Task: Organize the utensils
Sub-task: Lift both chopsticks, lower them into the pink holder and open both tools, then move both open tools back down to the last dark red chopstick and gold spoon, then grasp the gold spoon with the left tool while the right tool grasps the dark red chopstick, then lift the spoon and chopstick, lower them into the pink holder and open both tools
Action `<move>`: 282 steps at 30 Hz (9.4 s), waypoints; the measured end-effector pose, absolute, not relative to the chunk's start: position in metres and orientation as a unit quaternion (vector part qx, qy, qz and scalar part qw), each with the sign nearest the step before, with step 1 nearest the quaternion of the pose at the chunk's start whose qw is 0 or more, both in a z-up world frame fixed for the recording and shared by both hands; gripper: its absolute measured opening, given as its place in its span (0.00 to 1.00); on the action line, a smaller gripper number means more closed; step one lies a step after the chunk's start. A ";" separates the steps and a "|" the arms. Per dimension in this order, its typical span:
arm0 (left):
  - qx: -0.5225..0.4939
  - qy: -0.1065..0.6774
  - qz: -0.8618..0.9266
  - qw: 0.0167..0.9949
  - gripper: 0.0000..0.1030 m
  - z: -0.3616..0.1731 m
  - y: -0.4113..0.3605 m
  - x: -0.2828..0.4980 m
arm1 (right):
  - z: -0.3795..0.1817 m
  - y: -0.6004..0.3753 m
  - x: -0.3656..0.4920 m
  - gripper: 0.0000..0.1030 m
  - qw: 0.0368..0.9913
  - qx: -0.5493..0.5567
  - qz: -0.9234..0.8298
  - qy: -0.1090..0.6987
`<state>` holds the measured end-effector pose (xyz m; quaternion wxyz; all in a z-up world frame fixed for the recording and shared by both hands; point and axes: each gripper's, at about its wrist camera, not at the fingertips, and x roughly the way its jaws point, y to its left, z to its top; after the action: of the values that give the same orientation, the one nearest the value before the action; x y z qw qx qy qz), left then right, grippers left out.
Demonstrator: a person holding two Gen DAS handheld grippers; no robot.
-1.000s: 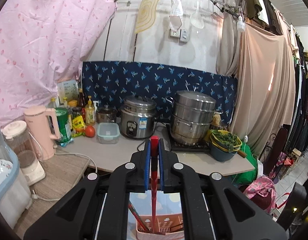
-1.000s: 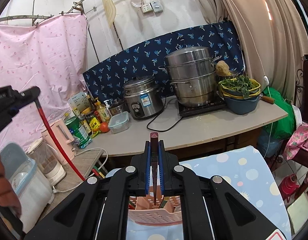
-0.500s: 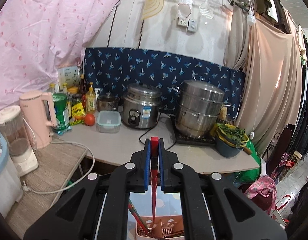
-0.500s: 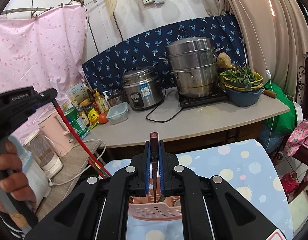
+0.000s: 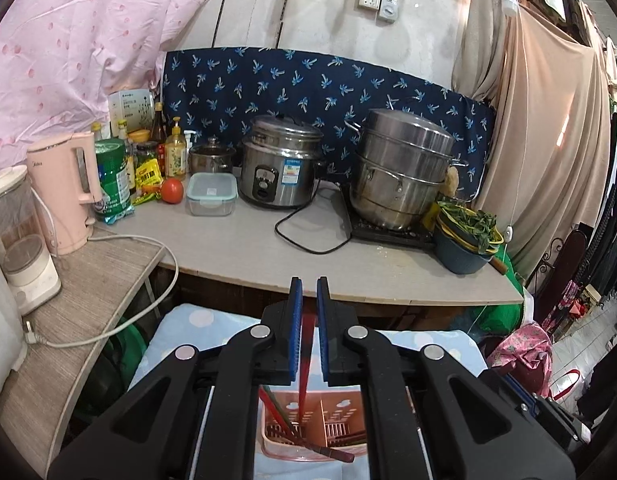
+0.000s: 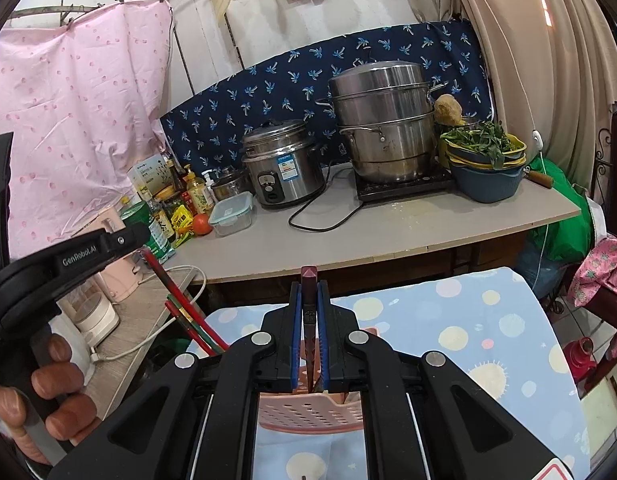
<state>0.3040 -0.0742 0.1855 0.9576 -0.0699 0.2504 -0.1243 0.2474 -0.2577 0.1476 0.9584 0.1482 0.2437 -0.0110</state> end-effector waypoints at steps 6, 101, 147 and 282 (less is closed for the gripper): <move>-0.065 0.251 -0.122 0.958 0.28 0.181 -0.075 0.293 | 0.151 -0.259 0.239 0.16 0.960 0.154 -0.012 0.234; 0.012 0.485 -0.080 0.871 0.54 -0.052 -0.034 0.076 | -0.062 -0.181 0.021 0.14 0.884 0.052 0.027 0.465; 0.036 0.498 -0.172 0.849 0.10 -0.064 -0.094 0.059 | -0.063 -0.219 0.017 0.07 0.883 0.091 -0.005 0.460; -0.035 0.240 -0.106 0.964 0.01 0.191 -0.059 0.284 | 0.242 -0.280 0.235 0.07 0.974 0.185 0.008 0.133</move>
<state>0.2839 -0.0592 0.1914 0.9642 -0.0353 0.2404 -0.1059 0.2347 -0.2797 0.2418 0.9737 0.1847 0.1329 0.0083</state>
